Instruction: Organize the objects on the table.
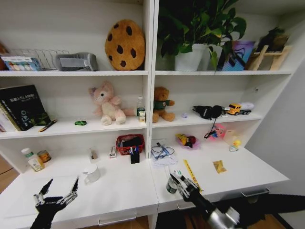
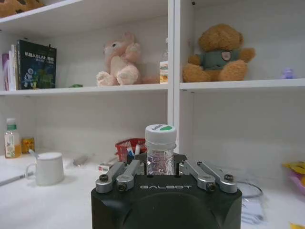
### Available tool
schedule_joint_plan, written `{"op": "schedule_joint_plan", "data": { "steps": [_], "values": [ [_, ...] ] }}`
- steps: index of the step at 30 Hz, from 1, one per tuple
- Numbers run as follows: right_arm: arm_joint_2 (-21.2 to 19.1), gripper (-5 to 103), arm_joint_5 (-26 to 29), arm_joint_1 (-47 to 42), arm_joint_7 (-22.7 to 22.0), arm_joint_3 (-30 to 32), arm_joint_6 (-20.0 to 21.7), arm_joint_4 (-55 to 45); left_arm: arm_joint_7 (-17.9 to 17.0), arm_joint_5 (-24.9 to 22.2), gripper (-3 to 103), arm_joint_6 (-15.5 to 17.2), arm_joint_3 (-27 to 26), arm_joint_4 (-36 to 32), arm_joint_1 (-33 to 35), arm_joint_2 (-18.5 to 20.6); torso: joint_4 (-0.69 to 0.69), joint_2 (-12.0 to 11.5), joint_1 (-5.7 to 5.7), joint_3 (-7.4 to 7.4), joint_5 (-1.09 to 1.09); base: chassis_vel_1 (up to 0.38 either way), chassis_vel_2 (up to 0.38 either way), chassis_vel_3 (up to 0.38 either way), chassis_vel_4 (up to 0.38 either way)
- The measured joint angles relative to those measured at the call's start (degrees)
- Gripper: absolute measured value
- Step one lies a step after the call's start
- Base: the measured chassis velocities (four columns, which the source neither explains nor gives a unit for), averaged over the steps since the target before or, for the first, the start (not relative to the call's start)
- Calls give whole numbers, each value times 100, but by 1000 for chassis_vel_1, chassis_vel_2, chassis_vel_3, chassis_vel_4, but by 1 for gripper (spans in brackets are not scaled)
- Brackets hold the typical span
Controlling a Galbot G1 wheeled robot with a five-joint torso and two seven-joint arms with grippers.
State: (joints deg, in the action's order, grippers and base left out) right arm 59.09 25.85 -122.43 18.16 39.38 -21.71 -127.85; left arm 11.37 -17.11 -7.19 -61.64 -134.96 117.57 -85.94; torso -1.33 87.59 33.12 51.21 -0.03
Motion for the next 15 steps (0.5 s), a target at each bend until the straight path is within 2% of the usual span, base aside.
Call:
{"op": "schedule_joint_plan", "data": {
  "steps": [1,2,3,5,6,9,10,11,15],
  "values": [
    [99,26,-89,-156,115,75,-364,274,0,0,100,0,0,0,0,0,0,-1,0,0,1,0,0,0,0],
    [99,26,-89,-156,115,75,-364,274,0,0,100,0,0,0,0,0,0,-1,0,0,1,0,0,0,0],
    [208,26,-253,-227,224,88,-879,793,0,0,100,0,0,1,0,0,0,0,0,0,2,0,0,0,0],
    [412,26,-587,-120,370,-11,-1564,1751,-1,0,100,0,0,0,0,0,1,-1,0,1,6,0,0,0,0],
    [412,26,-587,-120,370,-11,-1564,1751,-1,0,100,0,0,0,0,0,1,-1,0,1,6,0,0,0,0],
    [588,26,-857,182,428,-194,-2040,2585,0,0,100,0,0,0,0,0,2,-1,0,0,5,0,0,0,0],
    [588,26,-857,182,428,-194,-2040,2585,0,0,100,0,0,0,0,0,2,-1,0,0,5,0,0,0,0],
    [695,26,-1026,489,477,-367,-2351,3293,0,0,100,0,0,0,0,0,2,-1,0,1,5,0,0,0,0],
    [824,26,-1159,1049,620,-559,-2480,4276,-1,0,100,0,0,0,0,0,1,-1,1,1,4,0,0,0,0]
  ]
}}
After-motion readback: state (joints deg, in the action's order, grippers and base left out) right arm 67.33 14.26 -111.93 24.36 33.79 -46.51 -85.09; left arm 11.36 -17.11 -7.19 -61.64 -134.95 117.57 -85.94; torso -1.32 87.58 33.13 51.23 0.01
